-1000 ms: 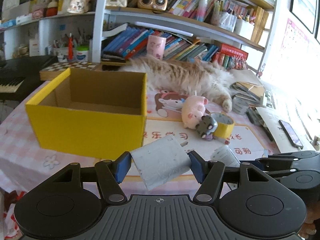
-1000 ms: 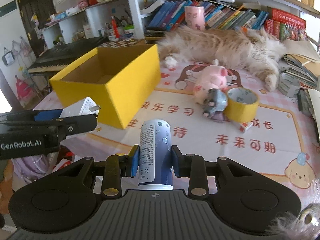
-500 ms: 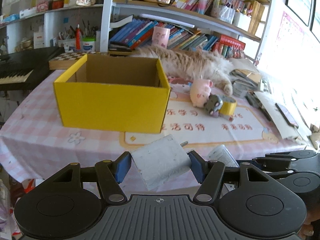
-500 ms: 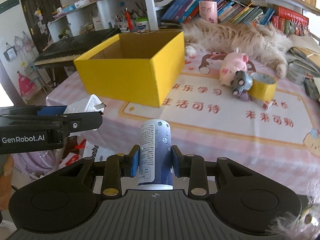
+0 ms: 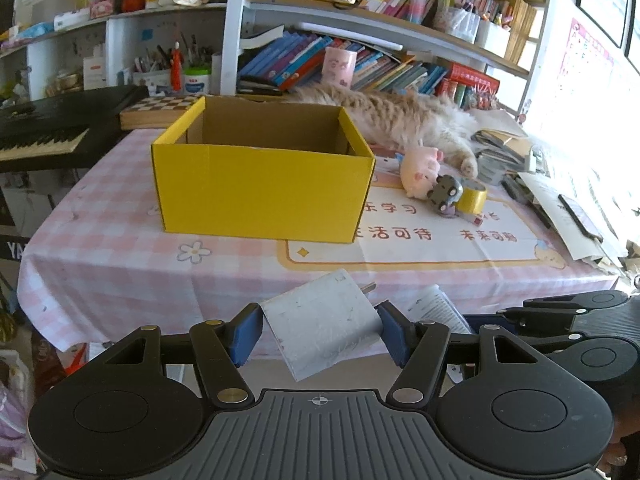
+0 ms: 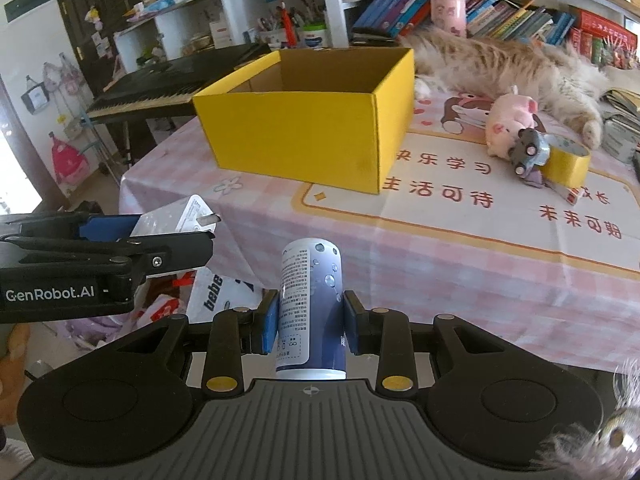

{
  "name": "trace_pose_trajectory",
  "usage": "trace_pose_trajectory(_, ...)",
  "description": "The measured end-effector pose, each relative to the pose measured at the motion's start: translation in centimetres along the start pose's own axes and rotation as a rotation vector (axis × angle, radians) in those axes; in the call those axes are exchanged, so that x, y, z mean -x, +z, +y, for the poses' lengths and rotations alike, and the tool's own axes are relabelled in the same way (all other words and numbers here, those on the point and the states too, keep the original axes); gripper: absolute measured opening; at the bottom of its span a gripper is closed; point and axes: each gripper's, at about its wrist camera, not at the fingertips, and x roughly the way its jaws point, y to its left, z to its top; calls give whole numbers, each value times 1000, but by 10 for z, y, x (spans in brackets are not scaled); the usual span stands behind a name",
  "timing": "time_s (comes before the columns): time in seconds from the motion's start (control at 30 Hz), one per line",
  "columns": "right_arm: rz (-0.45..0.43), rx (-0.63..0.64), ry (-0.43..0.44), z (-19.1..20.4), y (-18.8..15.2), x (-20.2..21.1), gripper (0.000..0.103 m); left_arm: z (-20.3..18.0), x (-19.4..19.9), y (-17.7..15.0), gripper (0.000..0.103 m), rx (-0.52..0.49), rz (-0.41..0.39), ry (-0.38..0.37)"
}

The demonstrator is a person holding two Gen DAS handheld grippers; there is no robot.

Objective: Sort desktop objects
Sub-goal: 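Lift the charger and spray bottle and carry both toward the yellow box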

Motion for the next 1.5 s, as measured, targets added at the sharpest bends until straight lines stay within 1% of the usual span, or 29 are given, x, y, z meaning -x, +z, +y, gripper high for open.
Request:
trace_pose_trajectory(0.43, 2, 0, -15, 9, 2, -1, 30, 6, 3, 2, 64, -23, -2, -31)
trace_pose_trajectory(0.73, 25, 52, -1, 19, 6, -3, 30, 14, 5, 2, 64, 29, -12, -14)
trace_pose_trajectory(1.0, 45, 83, 9, 19, 10, -10, 30, 16, -2, 8, 64, 48, -16, -10)
trace_pose_trajectory(1.17, 31, 92, -2, 12, 21, -16, 30, 16, -12, 18, 64, 38, -32, 2)
trace_pose_trajectory(1.27, 35, 92, -2, 5, 32, -22, 30, 18, -20, 27, 64, 49, -37, 9)
trace_pose_trajectory(1.4, 35, 86, 5, -5, 48, -31, 30, 22, -34, 42, 64, 58, -37, 17)
trace_pose_trajectory(1.5, 32, 91, 21, -11, 63, -38, 30, 24, -41, 55, 64, 64, -52, 25)
